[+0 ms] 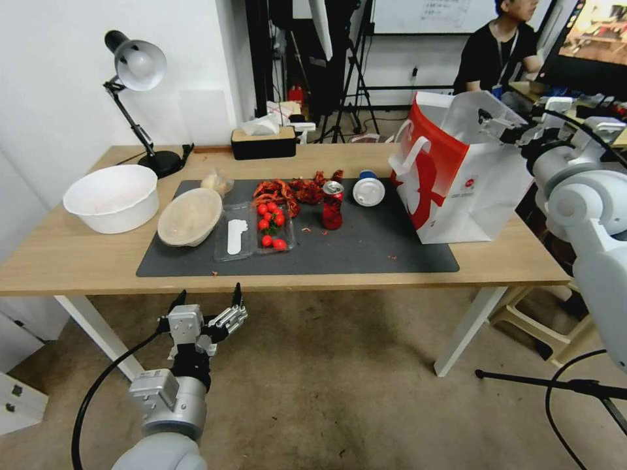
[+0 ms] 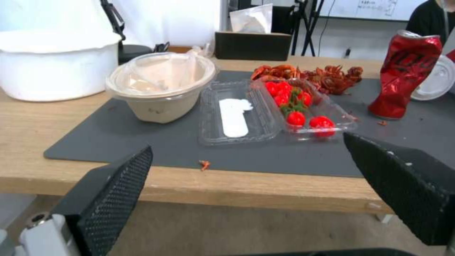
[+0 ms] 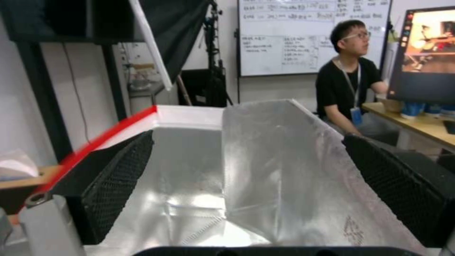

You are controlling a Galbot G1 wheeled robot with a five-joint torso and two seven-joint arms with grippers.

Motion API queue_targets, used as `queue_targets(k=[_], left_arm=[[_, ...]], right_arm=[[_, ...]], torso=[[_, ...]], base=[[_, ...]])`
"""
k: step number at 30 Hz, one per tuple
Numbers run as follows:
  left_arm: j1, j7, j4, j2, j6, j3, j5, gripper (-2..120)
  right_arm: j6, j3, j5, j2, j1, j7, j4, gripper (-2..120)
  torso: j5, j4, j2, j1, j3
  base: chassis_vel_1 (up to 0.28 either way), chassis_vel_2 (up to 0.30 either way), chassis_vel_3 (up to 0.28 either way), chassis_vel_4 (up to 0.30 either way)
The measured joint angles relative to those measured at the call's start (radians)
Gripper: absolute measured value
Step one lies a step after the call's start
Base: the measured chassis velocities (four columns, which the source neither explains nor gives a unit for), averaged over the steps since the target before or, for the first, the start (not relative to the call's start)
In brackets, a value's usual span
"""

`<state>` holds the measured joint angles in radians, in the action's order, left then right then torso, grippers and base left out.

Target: Pick up the trash from the table and place it into the takeout bag.

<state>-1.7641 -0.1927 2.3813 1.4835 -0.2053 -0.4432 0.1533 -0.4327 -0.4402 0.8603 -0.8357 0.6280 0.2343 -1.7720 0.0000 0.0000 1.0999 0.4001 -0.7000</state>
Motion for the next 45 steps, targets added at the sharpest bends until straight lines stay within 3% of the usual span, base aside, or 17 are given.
queue_targets(k=[5,13,18,21,33,38,45], left_arm=[[0.004,0.0,0.001,-0.002,0.002,-0.001,0.004,100],[0.008,0.003,0.0,-0.007,0.003,-0.004,0.015,100],[0.001,0.004,-0.006,-0.008,0.019,-0.002,0.016,100],[-0.002,0.005,-0.008,-0.007,0.026,0.001,0.016,100],[-0.012,0.004,-0.032,-0.012,0.067,-0.006,0.015,100],[-0.015,0.004,-0.035,-0.008,0.073,-0.004,0.013,100],[-0.022,0.004,-0.039,-0.007,0.078,-0.002,0.012,100]], right_arm=[[0.02,-0.013,0.025,0.013,0.026,-0.01,-0.053,100],[0.125,-0.072,0.031,0.038,0.242,-0.051,-0.251,100],[0.261,-0.107,-0.081,0.012,0.448,-0.109,-0.347,100],[0.392,-0.117,-0.189,-0.05,0.598,-0.144,-0.384,100],[0.691,-0.083,-0.448,-0.297,0.941,-0.234,-0.335,100],[0.759,-0.063,-0.484,-0.339,0.998,-0.275,-0.284,100],[0.778,-0.052,-0.496,-0.354,1.016,-0.288,-0.259,100]], torso=[[-0.0003,0.0002,0.0,0.0,0.0],[-0.0001,0.0,0.0,0.0,0.0],[-0.0002,-0.0002,0.0,0.0,0.0],[0.0,-0.0001,0.0,0.0,0.0],[-0.0001,-0.0001,0.0,0.0,0.0],[-0.0002,0.0,0.0,0.0,0.0],[-0.0001,0.0,0.0,0.0,0.0]], base=[[0.0,0.0,0.0,0.0],[0.0,0.0,0.0,0.0],[0.0,0.0,0.0,0.0],[0.0,0.0,0.0,0.0],[0.0,0.0,0.0,0.0],[0.0,0.0,0.0,0.0],[0.0,0.0,0.0,0.0]])
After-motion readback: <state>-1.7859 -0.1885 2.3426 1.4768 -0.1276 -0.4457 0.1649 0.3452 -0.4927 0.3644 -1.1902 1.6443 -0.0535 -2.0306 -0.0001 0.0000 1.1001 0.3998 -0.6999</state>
